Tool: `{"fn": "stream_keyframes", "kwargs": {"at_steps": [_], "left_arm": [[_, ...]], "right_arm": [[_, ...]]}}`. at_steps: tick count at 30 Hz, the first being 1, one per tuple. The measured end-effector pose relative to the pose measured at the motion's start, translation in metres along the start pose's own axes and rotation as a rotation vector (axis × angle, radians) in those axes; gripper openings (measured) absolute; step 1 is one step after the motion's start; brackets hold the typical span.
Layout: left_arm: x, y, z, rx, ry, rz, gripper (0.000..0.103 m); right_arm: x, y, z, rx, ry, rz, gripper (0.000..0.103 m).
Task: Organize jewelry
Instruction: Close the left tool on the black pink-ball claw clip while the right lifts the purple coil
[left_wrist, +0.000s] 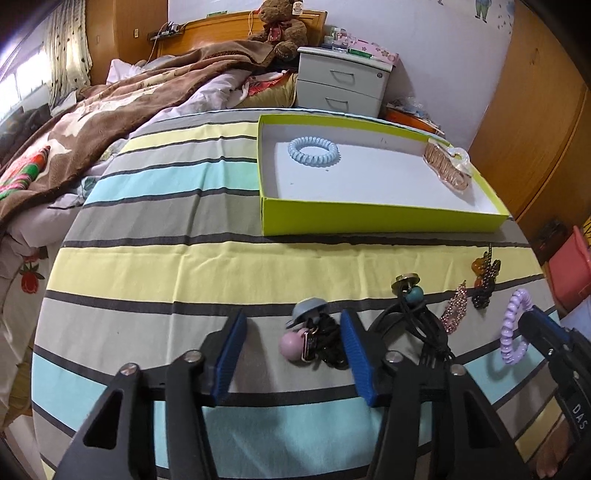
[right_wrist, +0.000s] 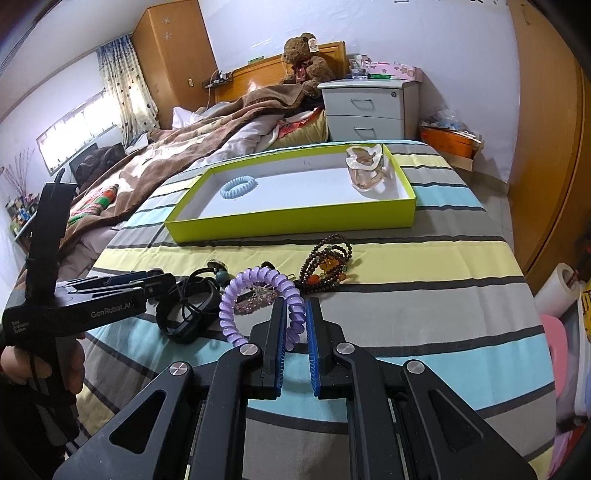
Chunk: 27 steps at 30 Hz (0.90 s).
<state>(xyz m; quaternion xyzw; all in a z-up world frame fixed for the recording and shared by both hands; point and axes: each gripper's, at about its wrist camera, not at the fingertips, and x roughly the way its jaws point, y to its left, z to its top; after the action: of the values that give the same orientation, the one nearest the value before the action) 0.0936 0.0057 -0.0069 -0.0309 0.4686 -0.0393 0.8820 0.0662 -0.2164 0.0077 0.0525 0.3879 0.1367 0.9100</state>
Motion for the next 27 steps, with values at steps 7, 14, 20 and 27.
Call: {"fn": "stream_keyframes", "kwargs": {"at_steps": [7,14,20,27], "left_arm": [[-0.002,0.0,-0.002,0.009,0.0,-0.011,0.03],[-0.006,0.0,-0.003,0.005,-0.006,-0.023,0.026],[-0.013,-0.001,-0.003,0.009,-0.029,-0.021,0.026],[-0.022,0.0,-0.001,0.006,-0.047,-0.025,0.026]], "right_arm": [[-0.001,-0.001,0.0,0.003,-0.001,-0.002,0.011],[-0.001,-0.001,0.0,0.002,-0.004,-0.001,0.011],[-0.003,0.0,0.001,0.001,-0.007,-0.004,0.011],[-0.008,0.004,0.006,-0.003,-0.019,-0.007,0.011]]}}
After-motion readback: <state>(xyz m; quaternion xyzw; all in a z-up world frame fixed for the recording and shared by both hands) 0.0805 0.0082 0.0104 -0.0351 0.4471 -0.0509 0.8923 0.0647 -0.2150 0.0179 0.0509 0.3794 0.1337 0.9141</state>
